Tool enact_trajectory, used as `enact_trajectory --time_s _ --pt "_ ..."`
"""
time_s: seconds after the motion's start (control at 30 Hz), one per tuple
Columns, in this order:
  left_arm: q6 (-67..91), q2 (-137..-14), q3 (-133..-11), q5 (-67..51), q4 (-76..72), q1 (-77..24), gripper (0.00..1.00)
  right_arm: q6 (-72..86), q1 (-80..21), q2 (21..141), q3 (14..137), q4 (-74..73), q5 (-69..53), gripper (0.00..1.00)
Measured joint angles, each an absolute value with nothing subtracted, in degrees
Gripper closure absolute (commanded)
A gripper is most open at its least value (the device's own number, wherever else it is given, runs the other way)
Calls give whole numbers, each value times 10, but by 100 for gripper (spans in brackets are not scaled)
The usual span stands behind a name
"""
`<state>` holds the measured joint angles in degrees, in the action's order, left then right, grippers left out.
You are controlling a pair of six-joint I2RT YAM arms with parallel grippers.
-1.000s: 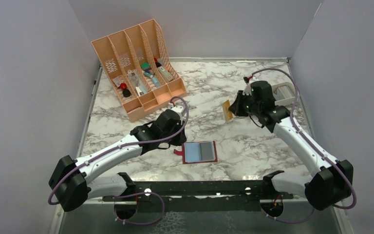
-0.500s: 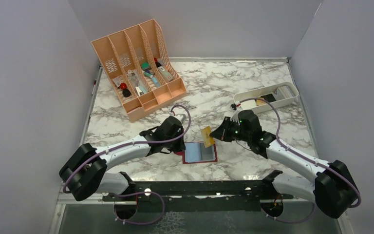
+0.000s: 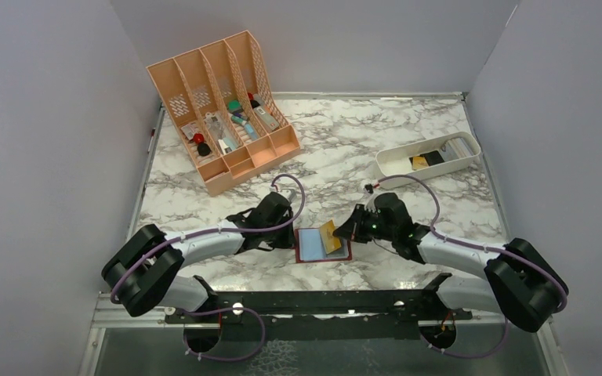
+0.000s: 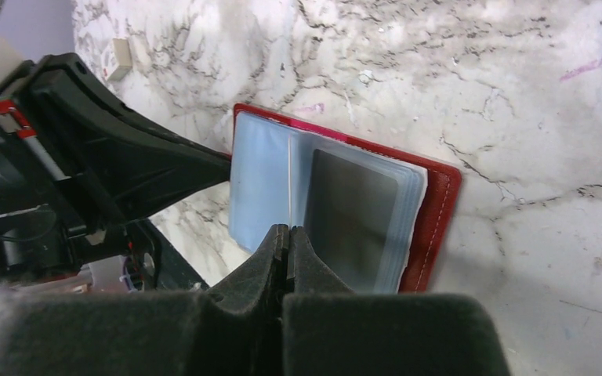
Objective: Put the credit cards into the card holder
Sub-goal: Insert the credit card into the card holder.
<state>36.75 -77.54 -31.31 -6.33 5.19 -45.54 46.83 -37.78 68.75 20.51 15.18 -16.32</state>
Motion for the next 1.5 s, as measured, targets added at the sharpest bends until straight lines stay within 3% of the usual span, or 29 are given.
enact_trajectory --time_s 0.47,0.7,1.5 --pt "373 -771 -302 -65 34 -454 100 492 -380 712 159 221 -161 99" --pt "378 -763 -292 -65 27 -454 100 510 -385 668 126 227 -135 99" --pt "387 -759 -288 -67 24 -454 100 531 -386 684 117 290 -148 99"
